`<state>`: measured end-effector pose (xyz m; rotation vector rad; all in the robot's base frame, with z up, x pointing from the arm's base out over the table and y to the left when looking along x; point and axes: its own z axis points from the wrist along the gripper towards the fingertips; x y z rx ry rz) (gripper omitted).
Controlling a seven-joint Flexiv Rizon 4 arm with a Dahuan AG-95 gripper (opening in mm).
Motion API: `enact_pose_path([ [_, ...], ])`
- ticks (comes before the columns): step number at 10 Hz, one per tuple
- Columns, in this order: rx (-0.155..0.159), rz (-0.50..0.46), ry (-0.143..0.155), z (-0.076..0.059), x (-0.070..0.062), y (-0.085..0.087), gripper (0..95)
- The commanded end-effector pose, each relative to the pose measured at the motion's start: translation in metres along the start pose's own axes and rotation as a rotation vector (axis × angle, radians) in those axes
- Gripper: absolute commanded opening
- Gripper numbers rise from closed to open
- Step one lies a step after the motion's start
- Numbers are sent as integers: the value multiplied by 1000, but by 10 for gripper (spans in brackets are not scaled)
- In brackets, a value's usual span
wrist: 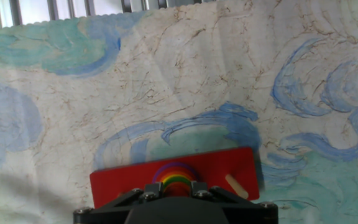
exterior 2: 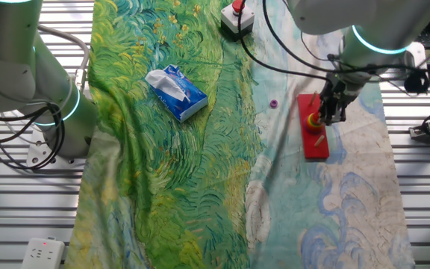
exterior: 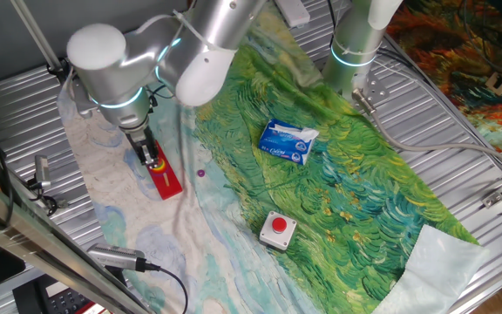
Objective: Take out one Hanoi block and throw it aside
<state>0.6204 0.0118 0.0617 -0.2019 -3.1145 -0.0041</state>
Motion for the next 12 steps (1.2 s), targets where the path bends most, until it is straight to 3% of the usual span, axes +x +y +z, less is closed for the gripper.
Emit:
enact_pose_path([
  [1, 4, -6, -15, -1, 2, 0, 0],
  [5, 11, -19, -18, -1, 2, 0, 0],
  [8, -1, -5, -16, -1, 2, 0, 0],
  [12, -7, -10, -2, -13, 5, 1, 0],
])
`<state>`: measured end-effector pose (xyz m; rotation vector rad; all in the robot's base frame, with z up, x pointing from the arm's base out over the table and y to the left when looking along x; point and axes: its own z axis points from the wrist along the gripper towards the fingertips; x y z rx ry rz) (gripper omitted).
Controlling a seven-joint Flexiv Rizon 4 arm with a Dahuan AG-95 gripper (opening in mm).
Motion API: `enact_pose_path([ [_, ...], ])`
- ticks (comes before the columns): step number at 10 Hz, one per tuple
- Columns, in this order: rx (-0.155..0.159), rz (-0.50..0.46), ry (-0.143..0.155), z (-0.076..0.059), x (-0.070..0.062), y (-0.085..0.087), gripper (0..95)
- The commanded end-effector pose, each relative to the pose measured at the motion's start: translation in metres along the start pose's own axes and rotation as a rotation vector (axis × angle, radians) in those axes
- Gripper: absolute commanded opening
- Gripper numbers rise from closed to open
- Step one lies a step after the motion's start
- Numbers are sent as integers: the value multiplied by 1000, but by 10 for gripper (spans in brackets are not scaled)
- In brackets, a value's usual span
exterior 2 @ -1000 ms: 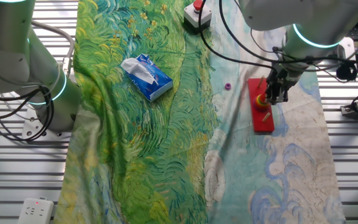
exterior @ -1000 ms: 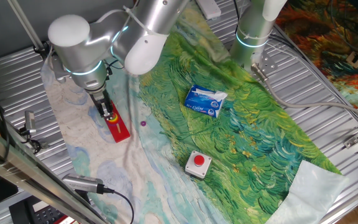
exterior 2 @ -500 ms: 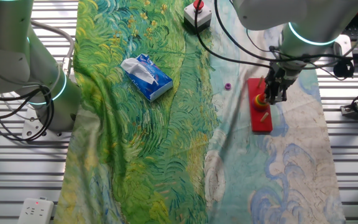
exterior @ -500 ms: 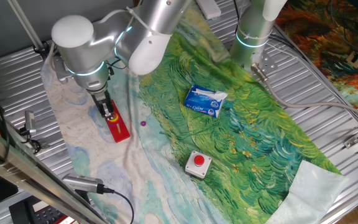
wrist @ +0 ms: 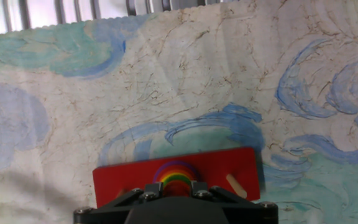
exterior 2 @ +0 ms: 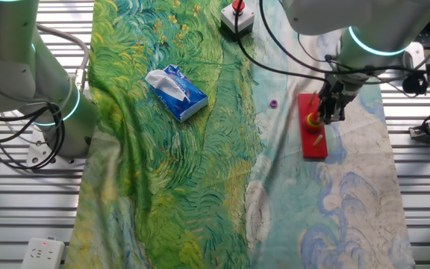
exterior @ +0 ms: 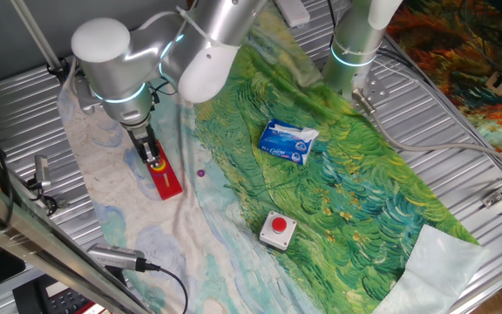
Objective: Take out one Hanoi block and throw it aside
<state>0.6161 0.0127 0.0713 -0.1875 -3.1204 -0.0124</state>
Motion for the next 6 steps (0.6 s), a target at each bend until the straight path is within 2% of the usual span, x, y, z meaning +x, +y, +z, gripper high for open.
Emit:
enact_pose_path([
  [1, -1, -1, 11, -8, 2, 1, 0],
  [4, 4, -18, 57, -27, 6, -2, 0],
  [6, 6, -20, 83, -34, 10, -1, 0],
])
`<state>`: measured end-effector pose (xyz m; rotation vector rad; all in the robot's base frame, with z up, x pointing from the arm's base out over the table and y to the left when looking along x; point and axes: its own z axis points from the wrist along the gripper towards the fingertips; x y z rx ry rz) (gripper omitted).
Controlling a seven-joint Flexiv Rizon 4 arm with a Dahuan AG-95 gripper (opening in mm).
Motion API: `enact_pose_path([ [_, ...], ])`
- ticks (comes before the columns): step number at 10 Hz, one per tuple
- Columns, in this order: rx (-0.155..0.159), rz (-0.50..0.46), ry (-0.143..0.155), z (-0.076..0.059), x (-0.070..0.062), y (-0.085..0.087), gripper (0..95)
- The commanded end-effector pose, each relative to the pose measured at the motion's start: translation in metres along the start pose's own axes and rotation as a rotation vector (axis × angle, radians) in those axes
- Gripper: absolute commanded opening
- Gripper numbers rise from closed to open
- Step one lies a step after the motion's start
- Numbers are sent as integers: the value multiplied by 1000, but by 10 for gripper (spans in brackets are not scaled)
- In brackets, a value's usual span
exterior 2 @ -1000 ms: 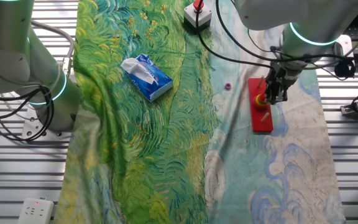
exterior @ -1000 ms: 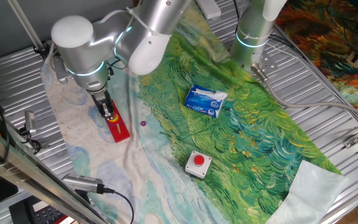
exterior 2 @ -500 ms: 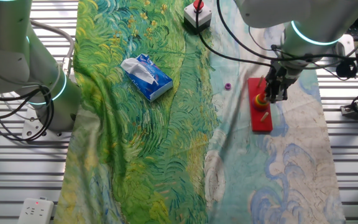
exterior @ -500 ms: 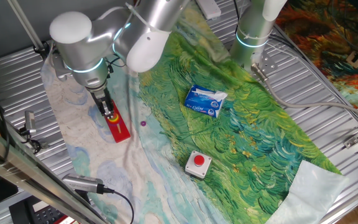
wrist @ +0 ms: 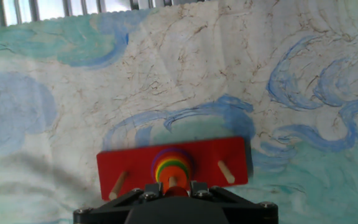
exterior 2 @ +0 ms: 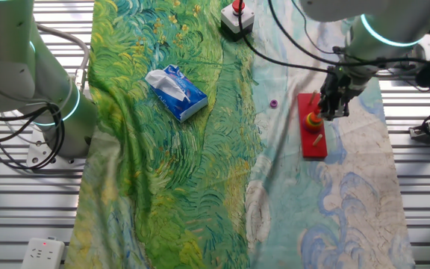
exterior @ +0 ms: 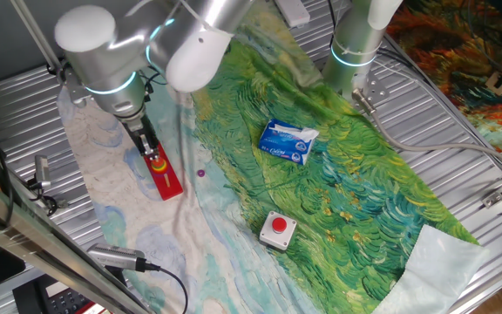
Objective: Take out one Hanoi block and throw it aside
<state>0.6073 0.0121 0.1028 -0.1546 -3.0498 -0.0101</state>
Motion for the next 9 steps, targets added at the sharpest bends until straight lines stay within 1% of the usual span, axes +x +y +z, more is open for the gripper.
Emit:
enact_pose_path([
  [1, -2, -4, 26, -3, 5, 0, 0],
  [2, -11, -7, 29, 1, 12, -3, 0],
  [3, -14, -7, 30, 2, 16, -5, 0],
  [4, -17, -16, 29, 8, 29, -11, 0],
  [6, -22, -36, 27, 16, 43, -16, 0],
  [8, -22, -42, 25, 26, 55, -17, 0],
  [9, -23, -44, 25, 29, 57, -16, 0],
])
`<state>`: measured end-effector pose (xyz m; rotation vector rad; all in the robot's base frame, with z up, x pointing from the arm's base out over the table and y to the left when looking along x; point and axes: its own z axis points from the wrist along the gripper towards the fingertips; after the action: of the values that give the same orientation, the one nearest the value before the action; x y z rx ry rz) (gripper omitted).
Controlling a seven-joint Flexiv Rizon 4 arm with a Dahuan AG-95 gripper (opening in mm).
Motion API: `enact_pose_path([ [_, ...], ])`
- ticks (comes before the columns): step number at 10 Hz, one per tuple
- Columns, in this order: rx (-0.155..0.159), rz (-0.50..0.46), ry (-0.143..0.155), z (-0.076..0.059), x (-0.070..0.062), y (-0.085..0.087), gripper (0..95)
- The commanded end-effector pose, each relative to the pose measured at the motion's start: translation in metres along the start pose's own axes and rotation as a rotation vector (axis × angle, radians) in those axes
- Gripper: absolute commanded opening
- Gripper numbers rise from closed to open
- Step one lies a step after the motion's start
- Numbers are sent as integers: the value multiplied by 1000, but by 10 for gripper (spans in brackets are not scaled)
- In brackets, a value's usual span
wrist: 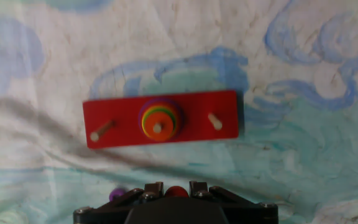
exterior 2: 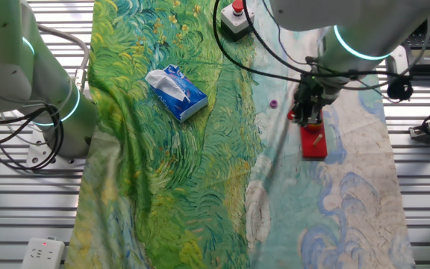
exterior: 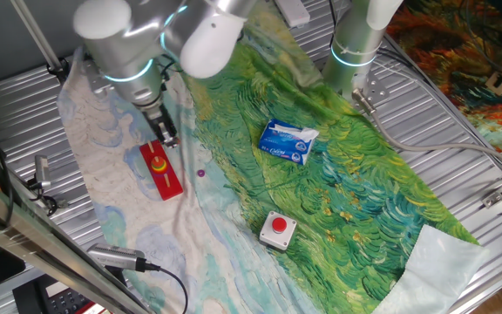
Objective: Take out one Hanoi block and throw it aside
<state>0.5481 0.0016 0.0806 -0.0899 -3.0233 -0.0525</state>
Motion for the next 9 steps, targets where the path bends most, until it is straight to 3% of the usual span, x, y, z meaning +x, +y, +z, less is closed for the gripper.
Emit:
enact_pose_path([
  [1, -7, -4, -2, 5, 6, 1, 0],
  [4, -51, 23, 6, 1, 15, 8, 0],
  [6, -44, 75, 6, 0, 16, 27, 0],
  [9, -42, 126, -1, 4, 6, 53, 0],
])
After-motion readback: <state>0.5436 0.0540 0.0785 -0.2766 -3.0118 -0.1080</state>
